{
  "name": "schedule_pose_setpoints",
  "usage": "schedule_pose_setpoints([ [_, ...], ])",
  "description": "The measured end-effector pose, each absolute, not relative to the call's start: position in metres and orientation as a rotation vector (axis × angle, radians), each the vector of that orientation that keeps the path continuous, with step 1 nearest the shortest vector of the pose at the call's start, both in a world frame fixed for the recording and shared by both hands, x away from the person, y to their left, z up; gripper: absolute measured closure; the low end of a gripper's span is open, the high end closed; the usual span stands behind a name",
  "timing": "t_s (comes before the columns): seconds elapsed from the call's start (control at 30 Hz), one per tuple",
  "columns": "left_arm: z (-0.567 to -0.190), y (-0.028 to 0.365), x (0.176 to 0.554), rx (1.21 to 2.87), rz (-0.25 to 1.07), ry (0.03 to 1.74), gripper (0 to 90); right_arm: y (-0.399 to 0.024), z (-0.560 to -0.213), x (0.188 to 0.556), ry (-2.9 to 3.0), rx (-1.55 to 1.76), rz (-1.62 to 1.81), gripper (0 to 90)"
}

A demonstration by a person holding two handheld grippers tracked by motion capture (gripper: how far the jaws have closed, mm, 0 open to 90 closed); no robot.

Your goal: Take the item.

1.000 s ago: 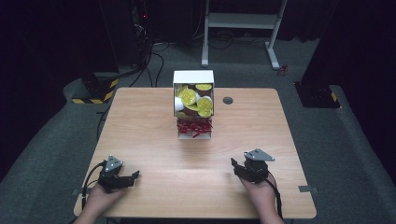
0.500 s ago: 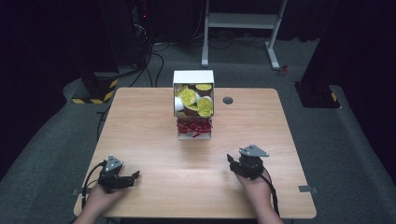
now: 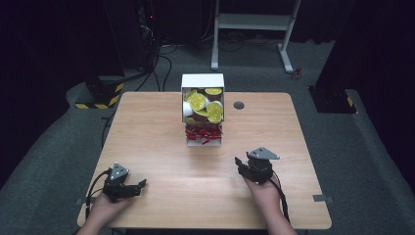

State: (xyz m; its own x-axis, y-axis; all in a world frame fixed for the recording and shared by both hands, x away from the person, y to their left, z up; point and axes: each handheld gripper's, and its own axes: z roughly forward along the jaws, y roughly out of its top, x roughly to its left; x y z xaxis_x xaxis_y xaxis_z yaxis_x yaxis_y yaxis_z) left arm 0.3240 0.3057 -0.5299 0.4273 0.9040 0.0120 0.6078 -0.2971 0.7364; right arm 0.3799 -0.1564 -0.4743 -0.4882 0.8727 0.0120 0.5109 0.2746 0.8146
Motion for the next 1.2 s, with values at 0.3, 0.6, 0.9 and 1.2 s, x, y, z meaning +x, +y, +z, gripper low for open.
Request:
schedule_pose_setpoints([
  [0.3, -0.530, 0.306, 0.324, 2.020, 0.571, 1.270, 16.0, -0.151, -0.461, 0.385, 2.088, 1.227, 1.094, 51.7],
  [0.6, -0.530, 0.306, 0.324, 2.023, 0.569, 1.267, 16.0, -0.146, -0.455, 0.391, 2.084, 1.225, 1.121, 50.4],
  [0.9, -0.530, 0.306, 0.324, 2.020, 0.569, 1.269, 16.0, -0.140, -0.452, 0.396, 2.079, 1.205, 1.127, 49.3],
  [1.2, -0.530, 0.306, 0.324, 2.020, 0.566, 1.270, 16.0, -0.134, -0.447, 0.401, 2.064, 1.190, 1.105, 51.1],
])
